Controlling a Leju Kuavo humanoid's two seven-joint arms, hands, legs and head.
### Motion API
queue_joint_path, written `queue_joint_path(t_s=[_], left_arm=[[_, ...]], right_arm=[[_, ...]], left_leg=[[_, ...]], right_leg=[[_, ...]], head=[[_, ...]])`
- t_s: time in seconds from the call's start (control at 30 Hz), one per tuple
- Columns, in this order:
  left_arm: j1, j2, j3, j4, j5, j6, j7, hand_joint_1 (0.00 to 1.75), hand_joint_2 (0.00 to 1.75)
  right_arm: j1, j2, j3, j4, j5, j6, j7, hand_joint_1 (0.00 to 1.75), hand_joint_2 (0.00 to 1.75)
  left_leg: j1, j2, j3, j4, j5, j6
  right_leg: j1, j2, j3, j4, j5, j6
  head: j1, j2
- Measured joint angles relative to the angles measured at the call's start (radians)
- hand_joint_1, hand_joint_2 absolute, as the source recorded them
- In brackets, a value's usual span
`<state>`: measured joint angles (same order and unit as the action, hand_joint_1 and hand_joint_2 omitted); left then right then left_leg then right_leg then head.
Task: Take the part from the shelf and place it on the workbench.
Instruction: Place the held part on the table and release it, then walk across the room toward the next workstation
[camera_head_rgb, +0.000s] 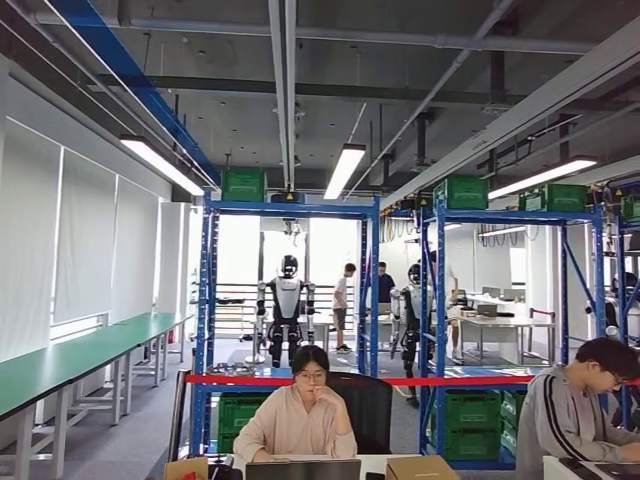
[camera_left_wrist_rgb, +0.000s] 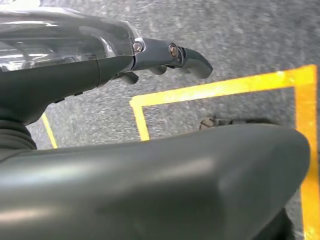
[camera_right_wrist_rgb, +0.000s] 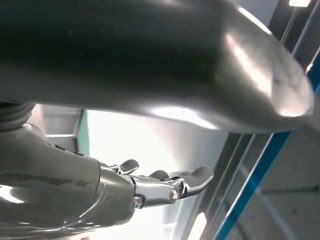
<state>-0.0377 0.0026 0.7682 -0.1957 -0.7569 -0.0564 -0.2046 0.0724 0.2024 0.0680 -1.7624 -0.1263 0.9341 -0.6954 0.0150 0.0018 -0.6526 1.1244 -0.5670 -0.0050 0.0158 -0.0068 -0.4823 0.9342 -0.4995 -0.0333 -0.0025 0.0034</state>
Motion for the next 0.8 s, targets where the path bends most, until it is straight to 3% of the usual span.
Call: queue_joint_path(t_s=[0.03,0.07,0.1,0.13,0.2,0.27,0.33,0.4,0.43,0.47,0.53,0.57,0.6,0.63,0.67,0.73,0.8], left_arm=[[0.001,0.0,0.006,0.0,0.0,0.002,0.0,0.0,0.0],[0.001,0.0,0.011,0.0,0.0,0.005,-0.001,0.0,0.0],[0.001,0.0,0.017,0.0,0.0,0.008,-0.001,0.0,0.0],[0.001,0.0,0.022,0.0,0.0,0.01,-0.001,0.0,0.0],[0.002,-0.001,0.033,0.0,-0.005,0.012,-0.001,0.0,0.0],[0.001,-0.003,0.045,-0.001,-0.012,0.012,-0.002,0.0,0.0],[0.001,-0.005,0.057,-0.003,-0.018,0.012,-0.004,0.0,0.0],[0.003,-0.008,0.07,-0.003,-0.028,0.008,-0.007,0.0,0.0],[0.005,-0.01,0.077,-0.005,-0.034,0.005,-0.008,0.0,0.0],[0.006,-0.011,0.085,-0.006,-0.039,0.002,-0.008,0.0,0.0],[0.008,-0.013,0.1,-0.01,-0.047,0.001,-0.008,0.0,0.0],[0.009,-0.013,0.107,-0.011,-0.05,0.001,-0.007,0.0,0.0],[0.01,-0.013,0.114,-0.011,-0.055,0.002,-0.007,0.0,0.0],[0.01,-0.014,0.12,-0.011,-0.058,0.003,-0.007,0.0,0.0],[0.011,-0.014,0.126,-0.011,-0.06,0.005,-0.007,0.0,0.0],[0.013,-0.017,0.137,-0.011,-0.065,0.009,-0.009,0.0,0.0],[0.015,-0.021,0.148,-0.012,-0.071,0.011,-0.01,0.0,0.0]], right_arm=[[0.008,0.001,-0.008,0.023,0.004,-0.01,0.0,0.0,0.0],[0.016,0.001,-0.015,0.048,0.005,-0.027,0.0,0.0,0.0],[0.023,-0.002,-0.019,0.075,0.008,-0.048,0.0,0.0,0.0],[0.028,-0.007,-0.022,0.102,0.012,-0.067,0.0,0.0,0.0],[0.036,-0.022,-0.028,0.157,0.017,-0.1,0.0,0.0,0.0],[0.037,-0.039,-0.034,0.218,0.02,-0.133,0.0,0.0,0.0],[0.036,-0.057,-0.038,0.284,0.015,-0.175,0.0,0.0,0.0],[0.033,-0.079,-0.038,0.357,0.004,-0.213,0.0,0.0,0.0],[0.032,-0.091,-0.039,0.394,0.003,-0.227,0.0,0.0,0.0],[0.032,-0.101,-0.042,0.43,0.009,-0.239,0.0,0.0,0.0],[0.027,-0.116,-0.054,0.515,0.027,-0.26,0.0,0.0,0.0],[0.021,-0.12,-0.062,0.566,0.036,-0.274,0.002,0.0,0.0],[0.013,-0.125,-0.073,0.625,0.045,-0.289,0.004,0.0,0.0],[0.003,-0.13,-0.084,0.688,0.058,-0.308,0.007,0.0,0.0],[-0.008,-0.135,-0.097,0.75,0.077,-0.331,0.009,0.0,0.0],[-0.027,-0.146,-0.129,0.868,0.129,-0.376,0.007,0.0,0.0],[-0.043,-0.152,-0.16,0.972,0.174,-0.413,0.003,0.0,0.0]], left_leg=[[0.001,0.0,-0.013,0.063,-0.043,-0.003],[0.003,0.0,-0.021,0.119,-0.065,-0.007],[0.004,0.0,-0.018,0.155,-0.062,-0.012],[0.006,0.0,-0.002,0.16,-0.038,-0.016],[0.014,0.0,0.077,0.07,0.017,-0.026],[0.017,-0.002,0.166,-0.062,0.013,-0.026],[0.013,-0.004,0.197,-0.12,-0.012,-0.013],[0.011,-0.003,0.187,-0.12,-0.006,0.005],[0.011,0.0,0.18,-0.119,0.003,0.015],[0.012,0.002,0.17,-0.12,0.013,0.023],[0.009,0.005,0.146,-0.119,0.033,0.033],[0.007,0.006,0.134,-0.118,0.043,0.035],[0.005,0.008,0.121,-0.117,0.052,0.036],[0.002,0.009,0.108,-0.116,0.062,0.037],[-0.002,0.008,0.096,-0.115,0.071,0.037],[-0.007,0.007,0.077,-0.114,0.087,0.036],[-0.009,0.007,0.069,-0.114,0.102,0.029]], right_leg=[[0.0,-0.001,-0.015,0.001,0.01,-0.001],[-0.001,-0.003,-0.03,0.004,0.019,0.001],[-0.002,-0.005,-0.046,0.009,0.027,0.003],[-0.004,-0.006,-0.063,0.016,0.035,0.007],[-0.009,-0.006,-0.099,0.04,0.044,0.017],[-0.009,-0.005,-0.131,0.073,0.049,0.027],[-0.008,-0.004,-0.148,0.09,0.059,0.039],[-0.01,-0.003,-0.155,0.093,0.064,0.051],[-0.012,-0.002,-0.159,0.105,0.044,0.057],[-0.014,-0.001,-0.169,0.135,0.006,0.064],[-0.018,0.0,-0.193,0.245,-0.096,0.074],[-0.019,0.001,-0.202,0.305,-0.128,0.076],[-0.019,0.001,-0.2,0.345,-0.135,0.077],[-0.019,0.001,-0.184,0.353,-0.12,0.076],[-0.019,0.002,-0.151,0.325,-0.093,0.072],[-0.012,0.004,-0.043,0.185,-0.053,0.053],[-0.003,0.006,0.045,0.048,-0.058,0.037]], head=[[0.0,0.0],[0.0,0.0],[0.0,0.0],[0.0,0.0],[0.0,0.0],[0.0,0.0],[0.0,0.0],[0.0,0.0],[0.0,0.0],[-0.001,0.0],[-0.001,0.001],[-0.001,0.0],[-0.001,0.0],[-0.001,0.0],[-0.001,0.0],[-0.001,0.0],[-0.001,0.0]])
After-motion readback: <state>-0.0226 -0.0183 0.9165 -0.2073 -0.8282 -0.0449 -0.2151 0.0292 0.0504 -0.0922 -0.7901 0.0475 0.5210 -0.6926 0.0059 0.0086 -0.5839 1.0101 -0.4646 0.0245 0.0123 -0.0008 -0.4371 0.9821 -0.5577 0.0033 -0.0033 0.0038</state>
